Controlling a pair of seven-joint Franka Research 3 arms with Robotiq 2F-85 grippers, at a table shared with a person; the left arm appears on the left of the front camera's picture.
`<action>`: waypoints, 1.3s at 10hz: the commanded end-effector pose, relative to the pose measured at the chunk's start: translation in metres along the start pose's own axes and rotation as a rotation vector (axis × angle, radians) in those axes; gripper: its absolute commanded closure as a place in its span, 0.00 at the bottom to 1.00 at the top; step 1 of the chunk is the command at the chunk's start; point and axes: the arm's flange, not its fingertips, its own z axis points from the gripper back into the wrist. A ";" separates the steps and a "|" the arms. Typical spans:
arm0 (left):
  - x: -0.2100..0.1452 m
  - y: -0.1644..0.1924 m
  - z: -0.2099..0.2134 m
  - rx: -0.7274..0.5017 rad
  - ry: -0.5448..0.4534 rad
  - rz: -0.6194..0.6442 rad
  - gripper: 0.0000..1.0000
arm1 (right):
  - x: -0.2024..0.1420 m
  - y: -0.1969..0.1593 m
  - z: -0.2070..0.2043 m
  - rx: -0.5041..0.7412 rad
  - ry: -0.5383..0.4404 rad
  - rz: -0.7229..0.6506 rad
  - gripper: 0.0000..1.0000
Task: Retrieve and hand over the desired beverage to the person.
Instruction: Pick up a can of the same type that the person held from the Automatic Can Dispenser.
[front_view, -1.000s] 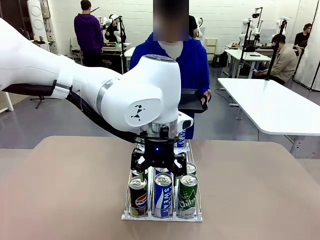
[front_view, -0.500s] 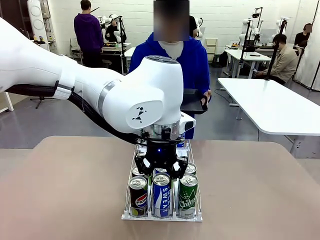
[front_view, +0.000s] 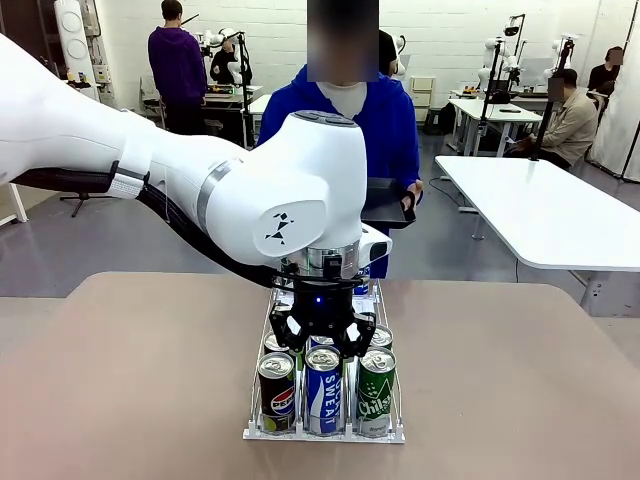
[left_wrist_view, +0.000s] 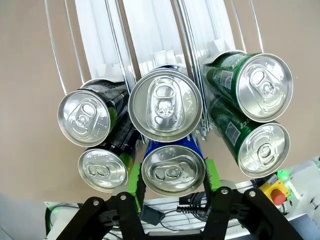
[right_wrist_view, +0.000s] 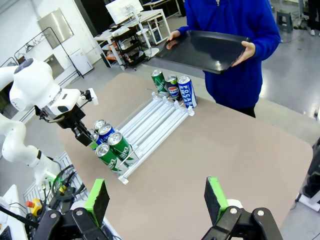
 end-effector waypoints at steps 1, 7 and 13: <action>-0.002 0.000 0.025 0.019 0.011 0.007 0.45 | 0.003 -0.003 -0.001 0.019 -0.029 0.017 0.00; -0.038 -0.004 0.208 -0.038 -0.137 0.053 0.45 | 0.003 -0.003 -0.001 0.019 -0.029 0.017 0.00; -0.006 -0.002 0.266 -0.003 -0.119 0.148 0.45 | 0.003 -0.003 -0.001 0.019 -0.029 0.017 0.00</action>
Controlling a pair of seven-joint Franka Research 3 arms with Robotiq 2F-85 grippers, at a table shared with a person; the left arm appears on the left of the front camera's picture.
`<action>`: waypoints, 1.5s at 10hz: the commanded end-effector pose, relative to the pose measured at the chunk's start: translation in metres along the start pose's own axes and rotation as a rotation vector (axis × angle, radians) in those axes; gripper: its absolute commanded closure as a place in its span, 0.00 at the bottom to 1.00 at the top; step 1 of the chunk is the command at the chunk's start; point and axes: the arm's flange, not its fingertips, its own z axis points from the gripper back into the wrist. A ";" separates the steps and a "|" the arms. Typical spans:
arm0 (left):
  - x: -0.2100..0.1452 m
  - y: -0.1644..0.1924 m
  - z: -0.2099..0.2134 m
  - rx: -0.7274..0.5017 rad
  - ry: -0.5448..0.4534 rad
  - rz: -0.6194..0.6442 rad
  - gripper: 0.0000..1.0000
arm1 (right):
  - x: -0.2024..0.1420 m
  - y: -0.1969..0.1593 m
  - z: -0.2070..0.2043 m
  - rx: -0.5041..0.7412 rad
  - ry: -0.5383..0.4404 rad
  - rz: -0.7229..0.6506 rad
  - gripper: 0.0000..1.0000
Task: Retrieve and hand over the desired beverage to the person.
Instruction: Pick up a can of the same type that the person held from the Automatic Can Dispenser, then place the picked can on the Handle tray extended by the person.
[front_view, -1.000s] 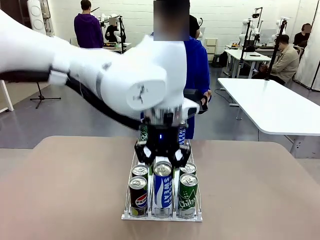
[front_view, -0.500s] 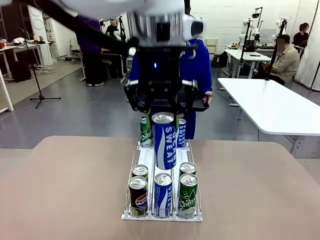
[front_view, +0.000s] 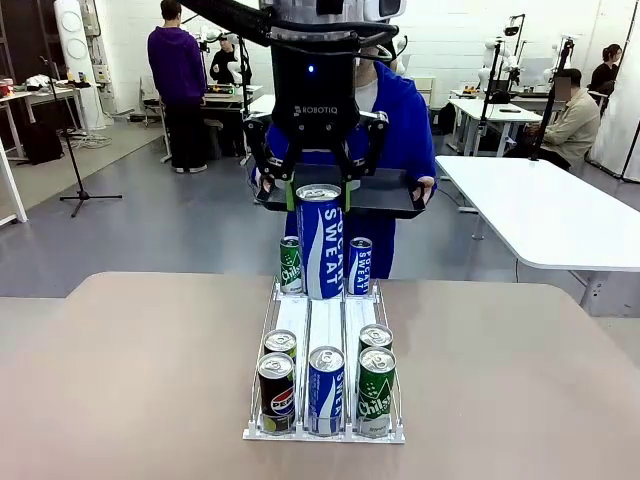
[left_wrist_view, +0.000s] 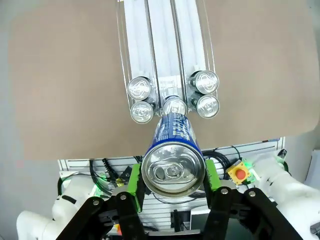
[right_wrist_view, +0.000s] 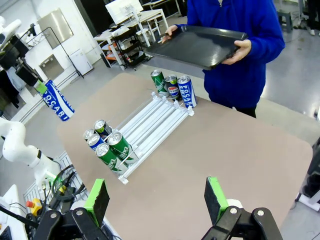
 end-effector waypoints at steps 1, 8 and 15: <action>0.013 -0.011 0.011 0.011 -0.002 0.048 0.45 | 0.003 -0.003 -0.001 0.020 -0.029 0.018 0.00; 0.009 -0.001 0.001 -0.004 0.008 0.016 0.45 | 0.003 -0.003 -0.001 0.020 -0.029 0.018 0.00; 0.009 -0.001 0.001 -0.004 0.008 0.016 0.45 | 0.003 -0.003 -0.001 0.020 -0.029 0.018 0.00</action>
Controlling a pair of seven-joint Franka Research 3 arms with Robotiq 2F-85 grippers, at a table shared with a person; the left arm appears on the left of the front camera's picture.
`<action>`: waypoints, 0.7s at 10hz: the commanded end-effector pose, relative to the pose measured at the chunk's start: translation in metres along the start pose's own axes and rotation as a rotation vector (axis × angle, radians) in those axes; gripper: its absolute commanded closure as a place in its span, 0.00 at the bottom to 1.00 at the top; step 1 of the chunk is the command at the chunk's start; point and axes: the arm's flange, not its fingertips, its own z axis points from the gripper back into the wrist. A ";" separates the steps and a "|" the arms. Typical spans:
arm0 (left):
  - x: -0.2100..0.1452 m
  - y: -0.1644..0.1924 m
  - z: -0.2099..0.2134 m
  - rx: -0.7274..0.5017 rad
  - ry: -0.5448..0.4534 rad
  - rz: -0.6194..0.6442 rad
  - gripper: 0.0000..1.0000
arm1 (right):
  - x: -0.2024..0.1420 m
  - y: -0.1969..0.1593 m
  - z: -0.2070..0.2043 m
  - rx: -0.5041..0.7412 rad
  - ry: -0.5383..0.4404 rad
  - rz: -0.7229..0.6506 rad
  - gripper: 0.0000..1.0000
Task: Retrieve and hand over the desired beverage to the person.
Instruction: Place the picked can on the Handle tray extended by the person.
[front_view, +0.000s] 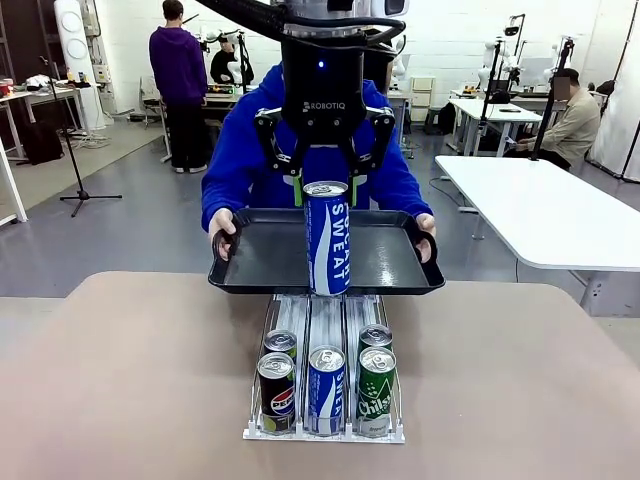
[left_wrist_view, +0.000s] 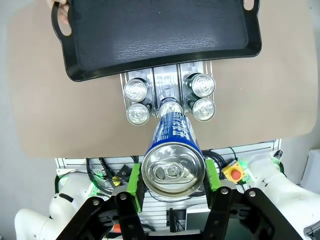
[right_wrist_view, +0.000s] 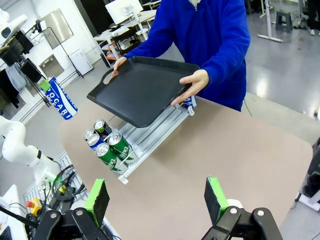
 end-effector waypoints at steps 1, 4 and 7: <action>-0.004 0.005 0.003 0.003 -0.013 0.002 0.45 | 0.003 -0.003 -0.002 0.020 -0.029 0.018 0.00; 0.045 0.025 -0.003 -0.025 0.013 -0.014 0.42 | 0.003 -0.003 -0.002 0.020 -0.029 0.018 0.00; 0.099 0.061 0.000 0.017 -0.099 0.101 0.42 | 0.003 -0.003 -0.002 0.020 -0.029 0.018 0.00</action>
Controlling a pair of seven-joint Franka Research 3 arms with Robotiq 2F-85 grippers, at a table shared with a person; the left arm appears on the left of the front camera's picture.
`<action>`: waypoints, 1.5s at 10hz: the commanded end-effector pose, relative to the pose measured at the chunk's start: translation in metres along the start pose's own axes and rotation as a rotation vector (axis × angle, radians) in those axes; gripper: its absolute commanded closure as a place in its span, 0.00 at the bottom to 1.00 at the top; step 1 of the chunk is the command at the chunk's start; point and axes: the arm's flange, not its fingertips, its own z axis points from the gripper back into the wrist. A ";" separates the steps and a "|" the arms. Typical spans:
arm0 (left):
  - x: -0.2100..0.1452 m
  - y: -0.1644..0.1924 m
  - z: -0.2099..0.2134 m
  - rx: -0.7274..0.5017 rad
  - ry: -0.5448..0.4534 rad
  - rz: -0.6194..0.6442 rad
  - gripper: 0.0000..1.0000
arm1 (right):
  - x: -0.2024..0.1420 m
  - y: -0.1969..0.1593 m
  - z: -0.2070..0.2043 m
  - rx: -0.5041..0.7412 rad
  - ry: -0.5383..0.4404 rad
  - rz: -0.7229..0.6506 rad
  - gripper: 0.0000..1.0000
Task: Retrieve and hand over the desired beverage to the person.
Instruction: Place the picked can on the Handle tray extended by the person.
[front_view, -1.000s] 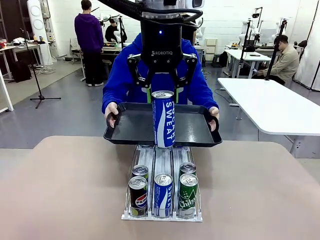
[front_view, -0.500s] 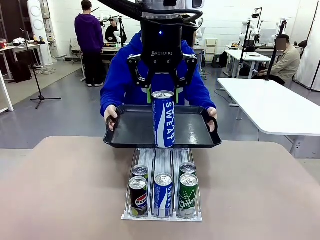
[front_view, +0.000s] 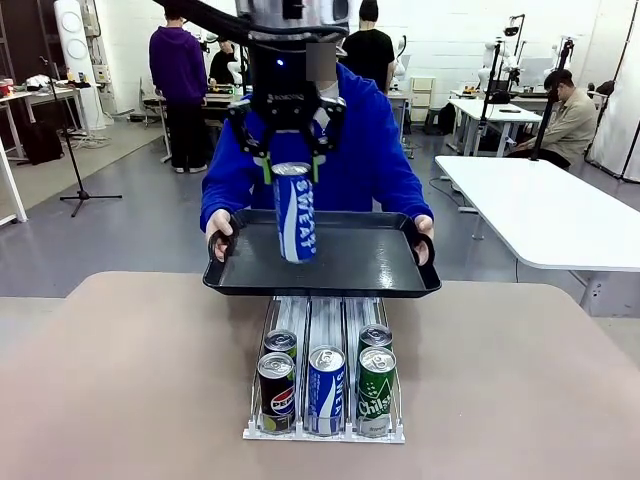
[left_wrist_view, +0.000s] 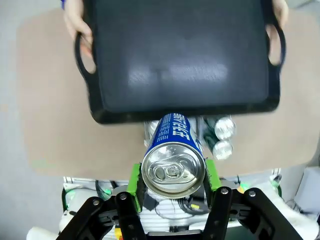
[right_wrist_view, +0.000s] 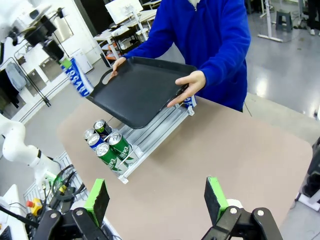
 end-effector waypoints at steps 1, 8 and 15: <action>0.034 0.014 0.011 0.028 -0.068 0.065 0.42 | 0.003 -0.003 -0.001 0.020 -0.030 0.018 0.00; 0.111 0.056 -0.038 0.040 0.027 0.143 0.42 | 0.003 -0.003 -0.001 0.020 -0.030 0.018 0.00; 0.107 0.047 -0.086 0.104 0.058 0.137 0.42 | 0.003 -0.003 -0.001 0.020 -0.030 0.018 0.00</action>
